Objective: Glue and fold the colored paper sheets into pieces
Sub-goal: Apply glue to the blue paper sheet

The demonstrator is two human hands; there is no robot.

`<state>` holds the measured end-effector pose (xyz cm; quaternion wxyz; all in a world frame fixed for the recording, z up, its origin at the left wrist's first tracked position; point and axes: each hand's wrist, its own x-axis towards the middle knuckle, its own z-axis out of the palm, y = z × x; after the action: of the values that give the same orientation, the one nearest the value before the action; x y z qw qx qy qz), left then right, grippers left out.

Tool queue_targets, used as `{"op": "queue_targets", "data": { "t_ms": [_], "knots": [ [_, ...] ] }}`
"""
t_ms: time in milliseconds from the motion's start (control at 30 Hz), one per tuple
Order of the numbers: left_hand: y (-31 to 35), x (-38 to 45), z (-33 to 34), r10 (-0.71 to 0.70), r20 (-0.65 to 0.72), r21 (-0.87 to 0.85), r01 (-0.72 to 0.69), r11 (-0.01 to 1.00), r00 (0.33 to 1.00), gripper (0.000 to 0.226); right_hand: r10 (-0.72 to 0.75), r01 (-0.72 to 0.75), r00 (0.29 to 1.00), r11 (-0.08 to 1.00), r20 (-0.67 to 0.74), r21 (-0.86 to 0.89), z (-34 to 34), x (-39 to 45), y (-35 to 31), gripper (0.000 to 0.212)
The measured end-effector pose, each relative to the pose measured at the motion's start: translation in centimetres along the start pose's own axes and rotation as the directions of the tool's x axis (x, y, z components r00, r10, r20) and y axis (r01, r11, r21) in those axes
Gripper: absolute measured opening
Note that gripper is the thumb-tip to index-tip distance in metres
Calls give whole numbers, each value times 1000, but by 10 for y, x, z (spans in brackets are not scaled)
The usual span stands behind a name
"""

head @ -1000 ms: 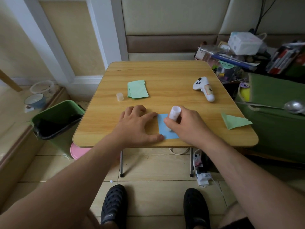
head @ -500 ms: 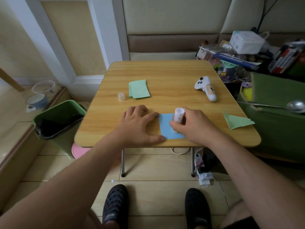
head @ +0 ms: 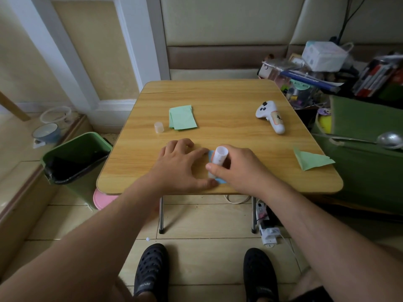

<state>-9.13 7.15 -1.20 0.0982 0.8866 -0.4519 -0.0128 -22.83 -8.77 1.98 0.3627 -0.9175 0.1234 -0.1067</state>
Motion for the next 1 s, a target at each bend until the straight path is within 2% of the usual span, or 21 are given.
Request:
{"op": "queue_targets", "data": {
  "t_ms": [100, 200, 467, 600, 733, 1000],
  "knots": [
    [0, 0, 0, -2, 9, 1, 2, 1000, 1000, 102, 12, -11, 1000, 998, 22, -64, -4, 0, 0, 28],
    [-1, 1, -1, -5, 25, -1, 5, 1000, 1000, 104, 59, -59, 998, 992, -1, -115, -15, -1, 6, 21],
    [-1, 1, -3, 3, 44, -7, -3, 1000, 999, 104, 131, -133, 991, 975, -23, -179, -34, -1, 17, 23],
    [-2, 1, -3, 4, 56, -9, -3, 1000, 998, 105, 184, -191, 980, 977, -77, -94, -38, 6, 24, 19],
    [-1, 1, -3, -6, 53, -11, 7, 1000, 999, 105, 166, -170, 976, 985, -144, -14, -33, 13, 25, 19],
    [-1, 1, -1, -5, 38, -18, 6, 1000, 999, 103, 172, -174, 984, 984, -49, -46, -32, 6, 29, 21]
  ]
}}
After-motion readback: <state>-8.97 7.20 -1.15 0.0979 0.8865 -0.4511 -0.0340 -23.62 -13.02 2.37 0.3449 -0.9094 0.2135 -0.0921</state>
